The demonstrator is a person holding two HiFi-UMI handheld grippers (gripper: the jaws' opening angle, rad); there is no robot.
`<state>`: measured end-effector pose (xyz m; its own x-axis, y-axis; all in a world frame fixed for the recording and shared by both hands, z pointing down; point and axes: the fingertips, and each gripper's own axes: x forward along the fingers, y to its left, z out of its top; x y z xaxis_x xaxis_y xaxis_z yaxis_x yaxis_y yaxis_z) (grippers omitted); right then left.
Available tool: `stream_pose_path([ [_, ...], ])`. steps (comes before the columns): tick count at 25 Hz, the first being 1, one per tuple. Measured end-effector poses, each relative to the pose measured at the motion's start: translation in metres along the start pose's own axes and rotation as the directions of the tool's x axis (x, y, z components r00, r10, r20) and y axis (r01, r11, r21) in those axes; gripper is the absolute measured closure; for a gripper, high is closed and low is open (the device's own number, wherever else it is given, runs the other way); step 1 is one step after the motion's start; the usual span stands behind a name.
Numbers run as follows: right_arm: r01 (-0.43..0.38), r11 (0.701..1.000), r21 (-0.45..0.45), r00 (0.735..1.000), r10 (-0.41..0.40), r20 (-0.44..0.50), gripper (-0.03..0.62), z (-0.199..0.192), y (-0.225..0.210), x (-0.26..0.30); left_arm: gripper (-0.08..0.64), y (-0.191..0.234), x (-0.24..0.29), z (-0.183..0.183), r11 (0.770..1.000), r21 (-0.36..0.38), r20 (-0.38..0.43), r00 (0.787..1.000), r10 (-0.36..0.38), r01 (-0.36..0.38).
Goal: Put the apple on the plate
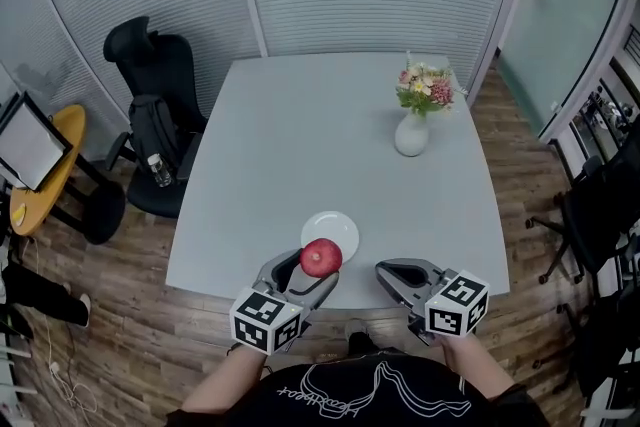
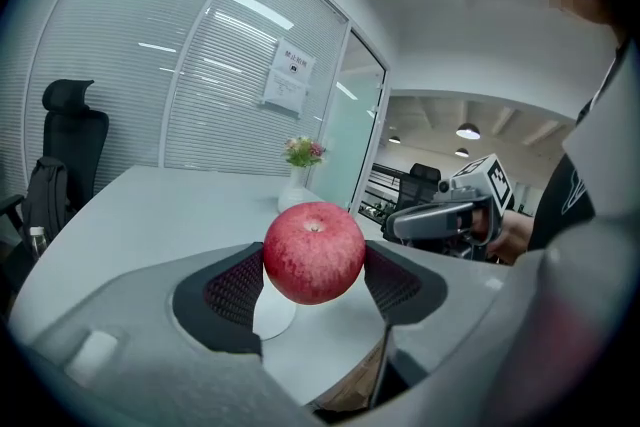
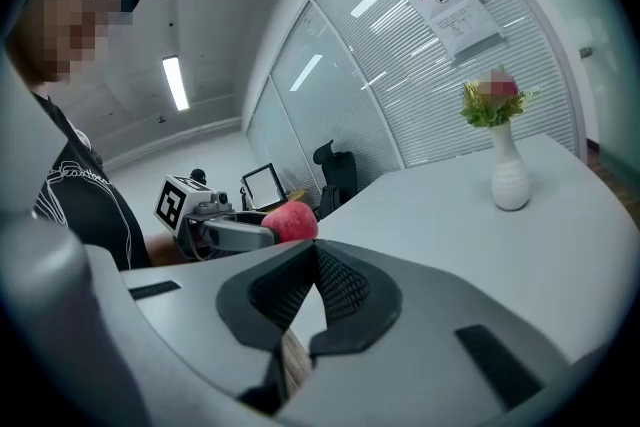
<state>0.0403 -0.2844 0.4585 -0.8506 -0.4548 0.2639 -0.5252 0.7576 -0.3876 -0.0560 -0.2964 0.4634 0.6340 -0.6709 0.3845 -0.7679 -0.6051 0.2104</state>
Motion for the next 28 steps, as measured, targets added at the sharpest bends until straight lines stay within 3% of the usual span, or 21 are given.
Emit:
stream_pose_path([
  [6, 0.003, 1.000, 0.025, 1.000, -0.002, -0.031, 0.583, -0.009, -0.016, 0.010, 0.236, 0.021, 0.022, -0.007, 1.000, -0.020, -0.019, 1.000, 0.009, -0.010],
  [15, 0.031, 0.997, 0.077, 0.998, -0.027, -0.053, 0.583, -0.018, -0.046, 0.015, 0.236, 0.051, 0.061, -0.028, 0.998, 0.037, -0.076, 0.996, 0.044, -0.042],
  [18, 0.040, 0.995, 0.091, 0.997, -0.034, -0.062, 0.583, -0.021, -0.056, 0.016, 0.236, 0.061, 0.077, -0.043, 0.997, 0.058, -0.105, 0.993, 0.062, -0.056],
  [24, 0.052, 0.991, 0.123, 0.997, -0.044, -0.068, 0.583, -0.026, -0.070, 0.013, 0.236, 0.078, 0.101, -0.078, 0.997, 0.029, -0.167, 0.983, 0.075, -0.072],
  [28, 0.073, 0.988, 0.136, 0.995, -0.063, -0.076, 0.583, -0.029, -0.080, 0.007, 0.236, 0.086, 0.115, -0.097, 0.995, 0.064, -0.208, 0.974, 0.094, -0.083],
])
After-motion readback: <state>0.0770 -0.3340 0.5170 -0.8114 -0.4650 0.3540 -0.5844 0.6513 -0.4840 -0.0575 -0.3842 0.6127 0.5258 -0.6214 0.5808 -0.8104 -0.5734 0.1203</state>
